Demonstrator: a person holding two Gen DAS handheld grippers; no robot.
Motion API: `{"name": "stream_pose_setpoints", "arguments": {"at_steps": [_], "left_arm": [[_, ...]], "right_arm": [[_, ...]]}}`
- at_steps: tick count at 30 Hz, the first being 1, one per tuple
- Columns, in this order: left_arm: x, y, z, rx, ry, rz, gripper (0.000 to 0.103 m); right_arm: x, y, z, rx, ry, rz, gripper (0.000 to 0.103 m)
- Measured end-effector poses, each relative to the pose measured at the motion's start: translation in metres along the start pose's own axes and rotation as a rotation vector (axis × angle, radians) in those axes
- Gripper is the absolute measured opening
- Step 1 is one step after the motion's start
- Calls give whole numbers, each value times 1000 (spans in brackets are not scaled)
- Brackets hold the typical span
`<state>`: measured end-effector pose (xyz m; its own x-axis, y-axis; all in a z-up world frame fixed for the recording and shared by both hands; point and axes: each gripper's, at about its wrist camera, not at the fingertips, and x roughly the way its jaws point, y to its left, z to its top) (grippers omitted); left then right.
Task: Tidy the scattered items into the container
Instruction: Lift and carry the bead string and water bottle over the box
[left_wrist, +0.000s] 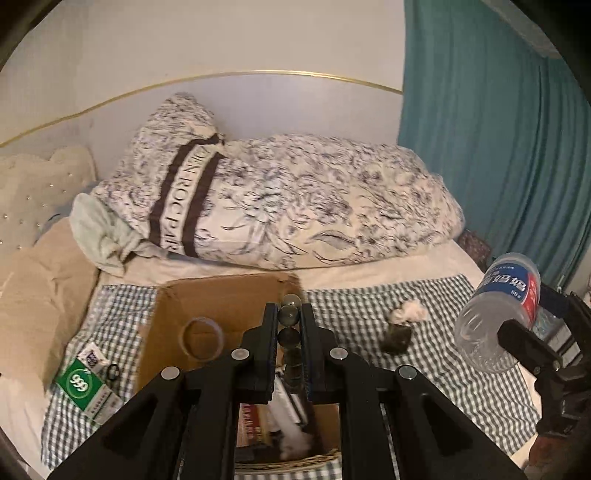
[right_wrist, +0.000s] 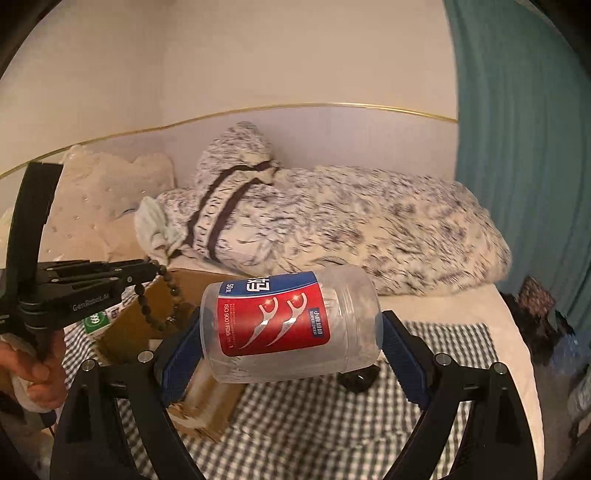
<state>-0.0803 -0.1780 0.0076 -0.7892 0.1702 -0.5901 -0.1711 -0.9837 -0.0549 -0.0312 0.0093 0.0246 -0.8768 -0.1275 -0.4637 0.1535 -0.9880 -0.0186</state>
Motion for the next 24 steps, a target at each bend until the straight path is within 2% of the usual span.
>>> {"name": "stream_pose_setpoints", "arguments": {"at_steps": [6, 11, 18, 24], "left_arm": [[-13, 26, 6, -20, -23, 29, 11], [-6, 41, 4, -39, -1, 44, 11], [21, 64, -11, -75, 78, 91, 11], [51, 83, -32, -104, 179, 112, 11]], "right_arm": [[19, 33, 8, -44, 8, 73, 90], [42, 57, 8, -86, 36, 103, 90], [76, 80, 0, -101, 93, 156, 90], [104, 94, -12, -131, 159, 180, 90]]}}
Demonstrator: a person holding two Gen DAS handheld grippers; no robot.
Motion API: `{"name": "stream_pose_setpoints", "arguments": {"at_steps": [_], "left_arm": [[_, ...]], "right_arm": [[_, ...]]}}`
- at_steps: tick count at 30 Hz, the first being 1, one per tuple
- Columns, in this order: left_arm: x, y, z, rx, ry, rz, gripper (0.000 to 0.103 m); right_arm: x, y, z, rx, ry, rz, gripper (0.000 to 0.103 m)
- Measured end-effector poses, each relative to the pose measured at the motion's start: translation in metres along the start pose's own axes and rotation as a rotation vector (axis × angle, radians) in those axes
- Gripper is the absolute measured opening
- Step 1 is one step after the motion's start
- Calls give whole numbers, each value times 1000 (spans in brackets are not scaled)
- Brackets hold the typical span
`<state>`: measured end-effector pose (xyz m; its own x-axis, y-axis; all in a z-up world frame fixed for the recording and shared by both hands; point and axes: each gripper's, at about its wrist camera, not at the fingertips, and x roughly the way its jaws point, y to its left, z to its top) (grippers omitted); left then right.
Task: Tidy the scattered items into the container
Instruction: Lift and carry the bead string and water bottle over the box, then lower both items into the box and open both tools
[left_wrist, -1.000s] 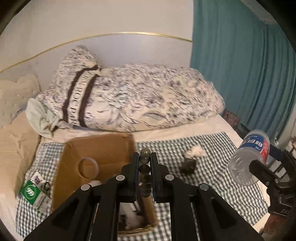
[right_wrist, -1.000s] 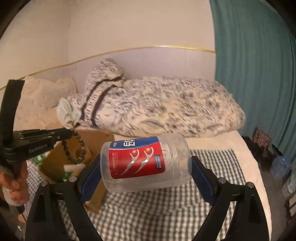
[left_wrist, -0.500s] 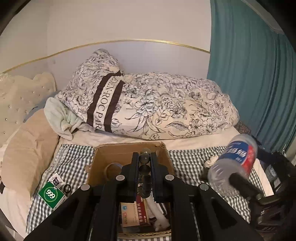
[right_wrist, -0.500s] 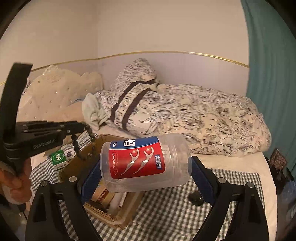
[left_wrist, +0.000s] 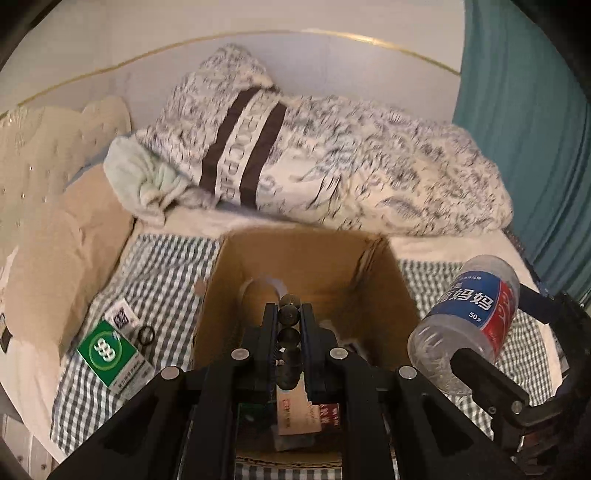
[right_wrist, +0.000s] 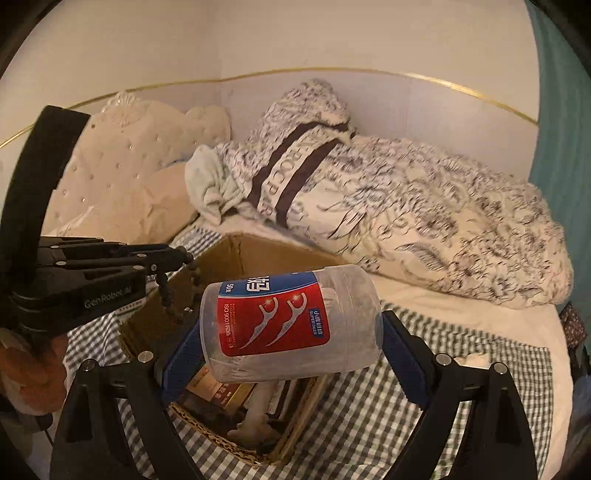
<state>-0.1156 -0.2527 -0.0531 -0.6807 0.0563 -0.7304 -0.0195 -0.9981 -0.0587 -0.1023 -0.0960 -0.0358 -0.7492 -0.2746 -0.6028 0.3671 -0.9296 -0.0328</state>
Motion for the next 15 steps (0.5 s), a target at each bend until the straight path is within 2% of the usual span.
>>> {"name": "stream_pose_setpoints", "arguments": {"at_steps": [4, 15], "left_arm": [[18, 6, -10, -8, 51, 1, 11], [49, 16, -25, -32, 139, 32, 11]], "right_arm": [[19, 6, -7, -28, 41, -12, 90], [62, 19, -21, -35, 152, 42, 90]]}}
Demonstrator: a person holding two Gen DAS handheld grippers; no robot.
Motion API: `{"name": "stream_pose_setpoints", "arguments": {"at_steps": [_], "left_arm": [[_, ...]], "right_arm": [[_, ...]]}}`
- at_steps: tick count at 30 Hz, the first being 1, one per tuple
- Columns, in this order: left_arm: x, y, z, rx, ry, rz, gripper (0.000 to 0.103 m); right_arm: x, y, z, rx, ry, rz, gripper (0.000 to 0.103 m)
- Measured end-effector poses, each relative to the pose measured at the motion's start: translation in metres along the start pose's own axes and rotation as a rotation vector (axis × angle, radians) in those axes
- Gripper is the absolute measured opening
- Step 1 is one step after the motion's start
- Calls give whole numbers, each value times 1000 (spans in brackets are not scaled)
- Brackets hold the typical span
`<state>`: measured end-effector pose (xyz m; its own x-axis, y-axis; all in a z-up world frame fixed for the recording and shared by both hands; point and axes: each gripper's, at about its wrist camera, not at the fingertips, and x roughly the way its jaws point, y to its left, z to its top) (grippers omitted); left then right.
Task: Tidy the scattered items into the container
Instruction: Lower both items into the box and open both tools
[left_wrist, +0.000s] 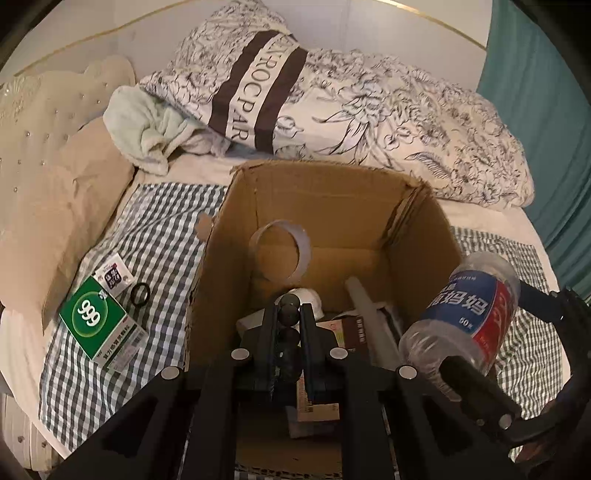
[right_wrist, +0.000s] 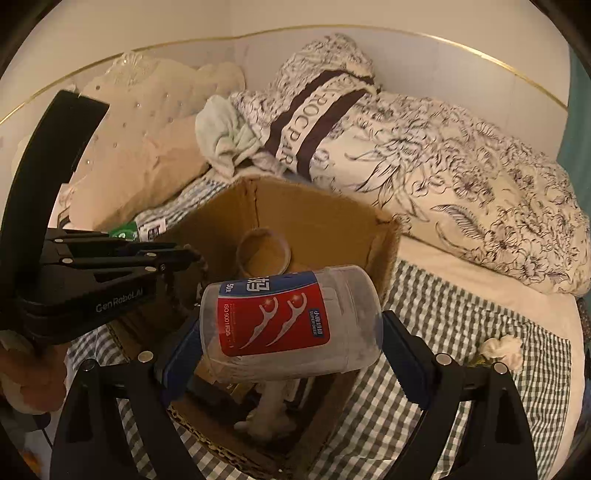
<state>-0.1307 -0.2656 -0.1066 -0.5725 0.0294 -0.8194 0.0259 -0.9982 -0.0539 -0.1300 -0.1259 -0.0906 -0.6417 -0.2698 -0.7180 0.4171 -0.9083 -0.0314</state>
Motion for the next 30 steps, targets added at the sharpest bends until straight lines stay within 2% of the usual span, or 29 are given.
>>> {"name": "stream_pose_setpoints", "arguments": {"at_steps": [18, 19, 22, 30], "left_arm": [[16, 4, -8, -16, 53, 25, 13], [14, 5, -7, -18, 51, 26, 13], [5, 5, -4, -27, 36, 20, 28], [-23, -6, 5, -17, -28, 8, 29]], "right_arm": [[24, 5, -12, 4, 49, 16, 91], [23, 5, -12, 2, 47, 18, 91], [16, 8, -9, -1, 18, 20, 91], [-11, 4, -2, 17, -55, 7, 91]]}}
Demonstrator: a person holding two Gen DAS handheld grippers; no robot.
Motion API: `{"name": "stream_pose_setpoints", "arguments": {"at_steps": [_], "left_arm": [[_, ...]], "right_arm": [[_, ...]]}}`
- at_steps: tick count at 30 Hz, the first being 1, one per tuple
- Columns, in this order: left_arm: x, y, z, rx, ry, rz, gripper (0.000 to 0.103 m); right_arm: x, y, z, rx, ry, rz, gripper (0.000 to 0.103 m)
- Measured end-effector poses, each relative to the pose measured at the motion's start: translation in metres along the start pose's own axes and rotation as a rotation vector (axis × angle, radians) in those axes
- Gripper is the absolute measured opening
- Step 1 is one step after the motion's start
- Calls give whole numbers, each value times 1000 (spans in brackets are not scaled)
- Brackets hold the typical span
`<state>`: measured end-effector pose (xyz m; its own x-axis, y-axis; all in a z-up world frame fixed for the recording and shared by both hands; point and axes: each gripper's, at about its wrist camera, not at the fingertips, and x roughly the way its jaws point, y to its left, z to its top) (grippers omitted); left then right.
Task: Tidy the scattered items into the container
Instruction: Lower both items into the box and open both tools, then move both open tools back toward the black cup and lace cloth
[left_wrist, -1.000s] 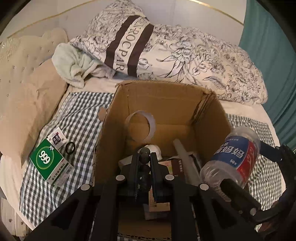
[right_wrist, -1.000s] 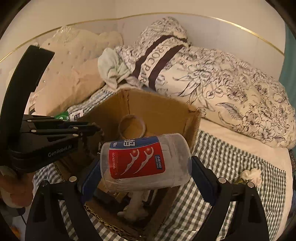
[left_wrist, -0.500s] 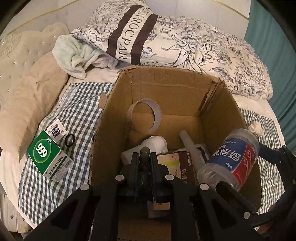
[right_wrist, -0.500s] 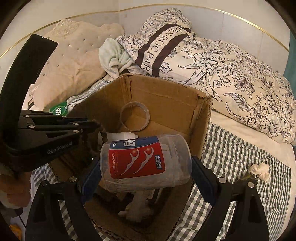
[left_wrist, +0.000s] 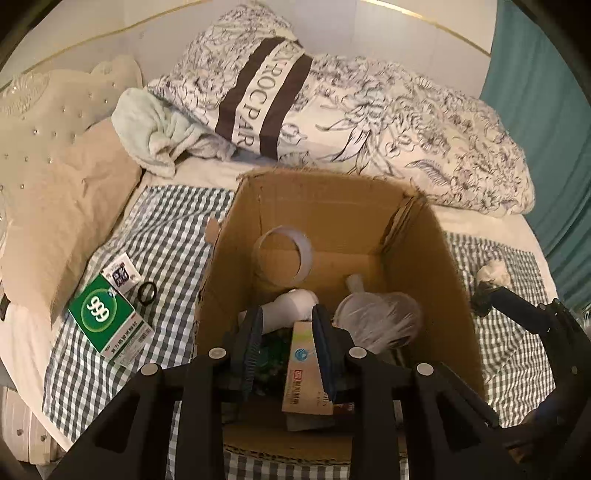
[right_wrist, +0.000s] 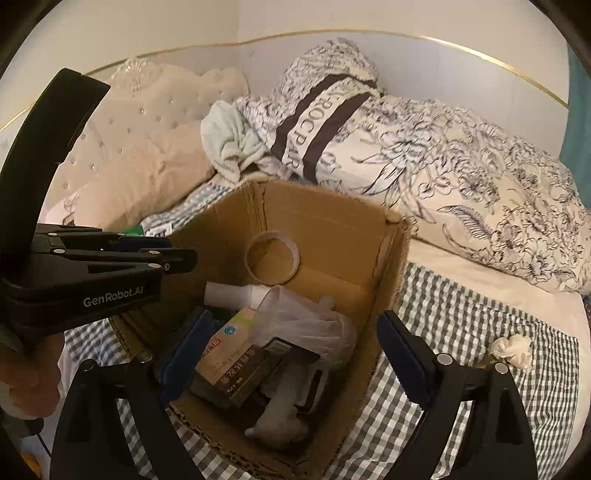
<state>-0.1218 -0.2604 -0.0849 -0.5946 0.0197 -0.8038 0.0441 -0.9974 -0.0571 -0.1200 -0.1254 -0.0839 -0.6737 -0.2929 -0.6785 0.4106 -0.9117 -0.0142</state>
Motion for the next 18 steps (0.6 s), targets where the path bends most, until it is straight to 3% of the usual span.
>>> {"name": "stream_pose_setpoints", "arguments": {"at_steps": [12, 14, 18], "left_arm": [[-41, -35, 17, 50, -107, -25, 37], [-49, -43, 19, 61, -129, -32, 44], [-61, -64, 21, 91, -171, -46, 49]], "right_arm": [[-55, -37, 8, 41, -96, -75, 91], [-66, -46, 7, 53, -112, -92, 91], [-88, -67, 3, 90, -145, -124, 91]]}}
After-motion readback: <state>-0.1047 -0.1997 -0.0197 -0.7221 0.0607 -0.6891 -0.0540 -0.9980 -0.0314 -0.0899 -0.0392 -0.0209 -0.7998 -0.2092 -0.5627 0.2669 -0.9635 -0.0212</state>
